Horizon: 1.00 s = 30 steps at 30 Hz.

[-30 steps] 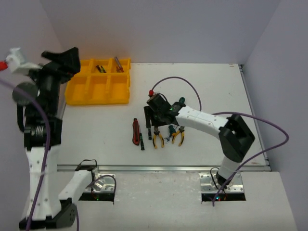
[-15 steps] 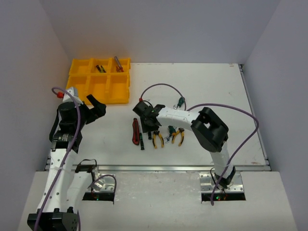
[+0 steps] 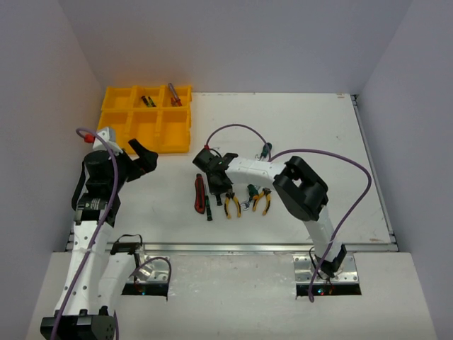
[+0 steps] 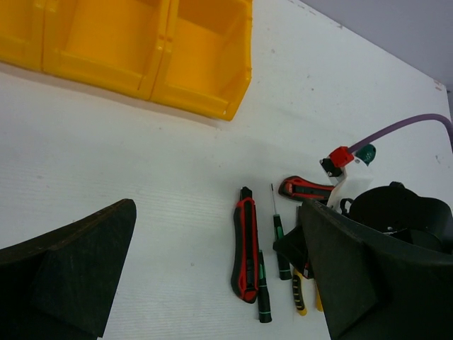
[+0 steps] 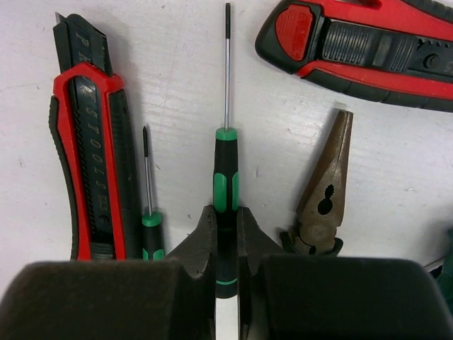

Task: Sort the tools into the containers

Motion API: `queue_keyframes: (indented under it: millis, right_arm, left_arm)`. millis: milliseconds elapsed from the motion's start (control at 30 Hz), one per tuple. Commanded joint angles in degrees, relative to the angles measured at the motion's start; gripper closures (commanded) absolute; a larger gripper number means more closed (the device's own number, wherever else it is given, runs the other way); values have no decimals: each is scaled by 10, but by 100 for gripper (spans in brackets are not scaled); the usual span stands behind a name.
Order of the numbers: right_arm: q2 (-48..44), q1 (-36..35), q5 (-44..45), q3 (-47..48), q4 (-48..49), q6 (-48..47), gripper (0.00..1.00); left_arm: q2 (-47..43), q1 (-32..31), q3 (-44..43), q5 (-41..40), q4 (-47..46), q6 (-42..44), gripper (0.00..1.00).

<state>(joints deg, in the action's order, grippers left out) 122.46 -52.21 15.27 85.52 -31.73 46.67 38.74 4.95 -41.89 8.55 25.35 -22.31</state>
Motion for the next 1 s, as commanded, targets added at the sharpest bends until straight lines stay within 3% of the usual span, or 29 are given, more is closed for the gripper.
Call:
queue_keyframes:
  millis: [0,133,233,300,400,467,600,700,767,800,900,967]
  right_arm:
    - [-63,-4,6,-30,-2,20,100]
    - [-181,-4,6,-94,24,10,100]
    - [-277,-4,-45,-166,122,-27,100]
    - [-317,-4,-92,-213,194,-55,100]
    - [-408,-4,-222,-304,341,-114,100]
    - [-448,-4,-256,-346,402,-122,100]
    - [-491,-4,-275,-367,428,-130,100]
    - [-506,-4,-289,-361,425,-132,100]
    - [-512,-4,-292,-357,423,-130,100]
    - [-512,-4,-293,-356,423,-130,100]
    - [-514,-4,-299,-351,424,-128,100]
    - [-513,-4,-298,-349,425,-127,100]
  left_arm:
    - [-1,-2,-5,63,-42,3,0]
    - [7,-2,28,173,-82,-42,0]
    - [14,-3,99,348,-263,-139,0]
    - [23,-11,133,394,-363,-228,0]
    - [65,-77,167,416,-494,-286,0]
    - [86,-131,166,406,-540,-299,0]
    - [111,-189,160,360,-565,-306,2]
    - [129,-203,154,344,-567,-300,19]
    - [143,-213,150,340,-569,-301,40]
    - [146,-217,149,339,-572,-301,43]
    - [175,-234,138,330,-572,-297,79]
    - [191,-241,131,327,-572,-295,96]
